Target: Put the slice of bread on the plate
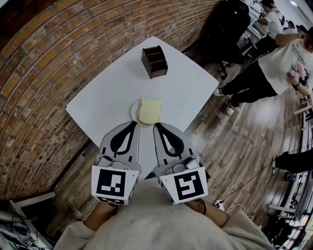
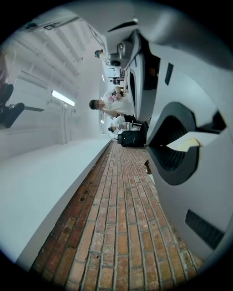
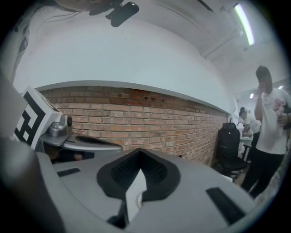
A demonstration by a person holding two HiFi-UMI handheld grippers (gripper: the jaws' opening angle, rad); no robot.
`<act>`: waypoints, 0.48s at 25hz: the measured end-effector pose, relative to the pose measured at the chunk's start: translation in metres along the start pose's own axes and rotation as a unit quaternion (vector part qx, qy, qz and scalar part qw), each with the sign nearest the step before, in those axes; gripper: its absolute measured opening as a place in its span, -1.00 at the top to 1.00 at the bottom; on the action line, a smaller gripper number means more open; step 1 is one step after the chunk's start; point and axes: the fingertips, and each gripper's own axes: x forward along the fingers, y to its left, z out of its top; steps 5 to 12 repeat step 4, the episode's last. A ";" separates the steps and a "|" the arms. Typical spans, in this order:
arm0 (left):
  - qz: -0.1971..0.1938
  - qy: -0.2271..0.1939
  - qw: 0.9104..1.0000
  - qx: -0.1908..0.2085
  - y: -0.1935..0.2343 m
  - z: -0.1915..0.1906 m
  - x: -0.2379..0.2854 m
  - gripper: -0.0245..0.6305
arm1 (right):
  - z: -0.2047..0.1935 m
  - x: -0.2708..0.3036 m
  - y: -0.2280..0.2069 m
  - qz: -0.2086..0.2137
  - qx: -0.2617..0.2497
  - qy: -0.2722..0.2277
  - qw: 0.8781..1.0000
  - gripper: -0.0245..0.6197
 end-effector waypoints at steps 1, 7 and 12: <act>-0.001 0.001 1.000 -0.001 0.000 0.000 0.000 0.90 | 0.000 0.000 0.000 0.000 0.000 0.001 1.000 0.90; -0.003 0.003 1.000 -0.004 -0.001 -0.002 0.001 0.90 | -0.001 0.001 0.000 0.000 0.001 0.006 1.000 0.90; -0.003 0.003 1.000 -0.004 -0.001 -0.002 0.001 0.90 | -0.001 0.001 0.000 0.000 0.001 0.006 1.000 0.90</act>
